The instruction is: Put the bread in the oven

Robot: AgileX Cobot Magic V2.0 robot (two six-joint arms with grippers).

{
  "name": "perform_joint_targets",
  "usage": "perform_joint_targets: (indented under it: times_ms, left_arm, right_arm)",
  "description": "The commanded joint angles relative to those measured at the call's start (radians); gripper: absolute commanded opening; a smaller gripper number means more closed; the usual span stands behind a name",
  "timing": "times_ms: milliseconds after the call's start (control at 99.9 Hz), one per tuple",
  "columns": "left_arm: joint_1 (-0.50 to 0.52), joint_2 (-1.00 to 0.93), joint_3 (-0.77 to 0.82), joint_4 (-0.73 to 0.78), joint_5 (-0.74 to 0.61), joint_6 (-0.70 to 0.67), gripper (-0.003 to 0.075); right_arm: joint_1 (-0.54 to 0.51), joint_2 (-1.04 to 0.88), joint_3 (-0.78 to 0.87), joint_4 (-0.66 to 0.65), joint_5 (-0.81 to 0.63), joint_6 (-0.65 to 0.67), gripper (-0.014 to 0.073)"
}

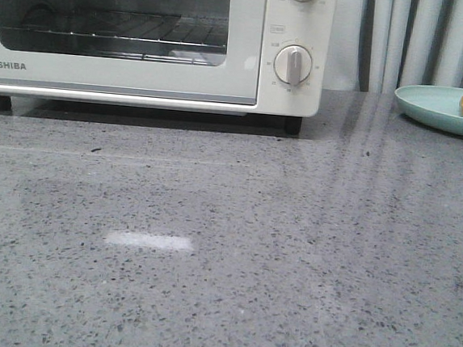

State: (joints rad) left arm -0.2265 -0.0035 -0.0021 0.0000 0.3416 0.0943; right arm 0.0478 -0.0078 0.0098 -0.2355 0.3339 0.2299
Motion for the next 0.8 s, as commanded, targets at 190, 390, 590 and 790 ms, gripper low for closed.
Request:
perform_joint_targets:
  times_ms: [190, 390, 590, 790]
  left_arm:
    - [0.004, -0.028, 0.026, 0.0, -0.054, -0.009, -0.0021]
    - [0.004, -0.028, 0.026, 0.063, -0.084, -0.007, -0.0021]
    - [0.002, -0.028, 0.026, -0.299, -0.335, -0.009, -0.0021]
    - [0.002, -0.028, 0.024, -0.611, -0.501, -0.009, -0.0021]
  right_arm:
    - [-0.004, -0.022, 0.013, -0.022, -0.033, -0.004, -0.005]
    - [-0.004, -0.022, 0.013, -0.163, -0.306, -0.004, -0.005]
    - [-0.004, -0.022, 0.013, -0.09, -0.707, 0.035, -0.005]
    - [-0.002, -0.022, 0.013, -0.075, -0.795, 0.035, -0.005]
